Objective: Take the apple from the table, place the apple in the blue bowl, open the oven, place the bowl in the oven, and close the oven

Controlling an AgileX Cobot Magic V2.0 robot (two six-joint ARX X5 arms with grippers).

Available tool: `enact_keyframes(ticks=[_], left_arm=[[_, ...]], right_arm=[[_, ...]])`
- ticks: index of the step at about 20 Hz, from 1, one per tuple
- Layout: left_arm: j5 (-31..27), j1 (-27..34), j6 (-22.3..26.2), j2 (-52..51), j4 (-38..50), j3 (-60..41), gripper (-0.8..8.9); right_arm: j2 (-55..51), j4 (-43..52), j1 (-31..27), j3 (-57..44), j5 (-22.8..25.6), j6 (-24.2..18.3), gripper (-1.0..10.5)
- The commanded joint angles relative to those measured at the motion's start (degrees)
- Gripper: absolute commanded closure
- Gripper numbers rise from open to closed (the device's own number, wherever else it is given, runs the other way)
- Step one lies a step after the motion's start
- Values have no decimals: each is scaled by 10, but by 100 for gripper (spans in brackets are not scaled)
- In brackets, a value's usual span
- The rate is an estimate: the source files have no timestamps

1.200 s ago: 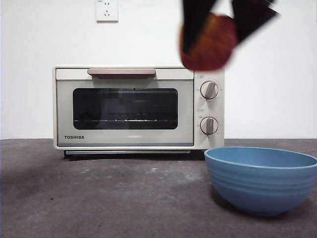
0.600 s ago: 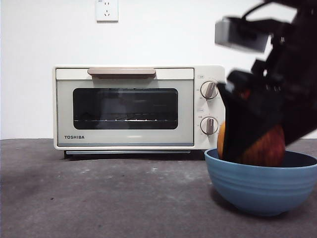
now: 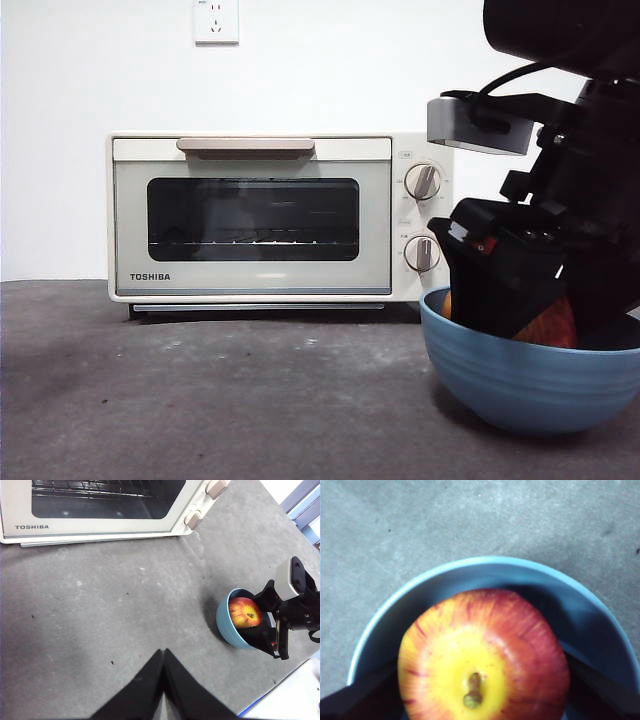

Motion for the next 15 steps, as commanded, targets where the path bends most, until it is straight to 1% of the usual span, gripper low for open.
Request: enact_keyframes(ticks=[1,7,9,11,14,15], left_arm=[[3,-1,3,3,8,11,806],[3,-1,3,12,10,11,806],[3,-1,0,12,23,11,806],[3,-1,-7,19,47,11,806],[3,-3,-31,50,105,11,806],[3,-6,-33,66,130,11,806]], right_arm=[[5,-2,5,13,2,2,524],[-3,-49,6,55,2,-4,498],[-16,-75,6,78,13,-15,498],[-38,-106,6,112,32,-21,498],[-83,-175,2,167,65,-25,498],[-99,-199,-2,177,64,-24,499]])
